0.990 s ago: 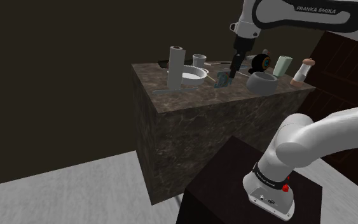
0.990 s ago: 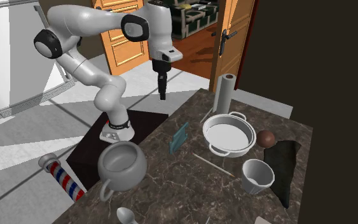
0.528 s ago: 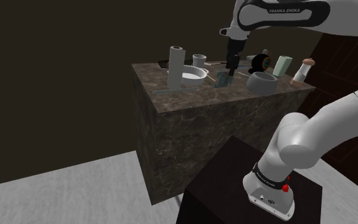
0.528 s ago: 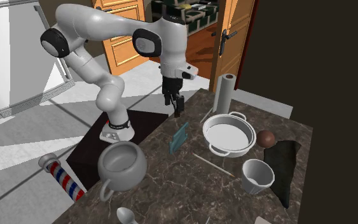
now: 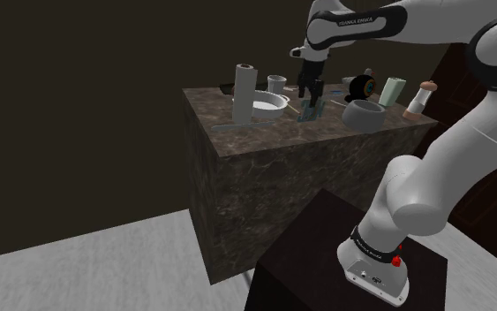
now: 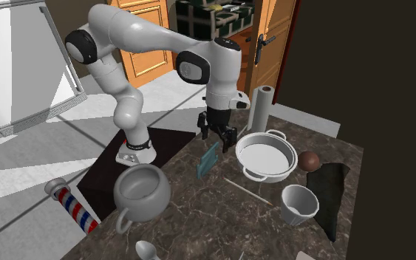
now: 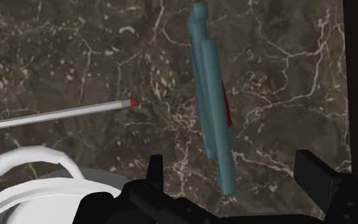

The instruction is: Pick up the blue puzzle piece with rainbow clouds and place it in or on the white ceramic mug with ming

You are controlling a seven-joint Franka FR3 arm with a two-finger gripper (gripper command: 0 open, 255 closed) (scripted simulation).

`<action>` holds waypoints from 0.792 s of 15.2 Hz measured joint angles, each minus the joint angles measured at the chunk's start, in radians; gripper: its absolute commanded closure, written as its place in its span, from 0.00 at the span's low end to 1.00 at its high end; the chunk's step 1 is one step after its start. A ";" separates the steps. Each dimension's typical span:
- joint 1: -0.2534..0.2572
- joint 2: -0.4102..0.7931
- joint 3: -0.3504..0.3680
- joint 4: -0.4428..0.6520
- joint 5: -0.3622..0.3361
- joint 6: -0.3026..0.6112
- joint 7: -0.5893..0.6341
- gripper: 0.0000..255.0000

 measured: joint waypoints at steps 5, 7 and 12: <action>-0.003 0.009 -0.013 -0.054 -0.003 0.062 -0.009 0.00; -0.004 0.010 -0.015 -0.061 -0.004 0.070 -0.011 0.00; -0.004 0.010 -0.016 -0.063 -0.004 0.074 -0.010 1.00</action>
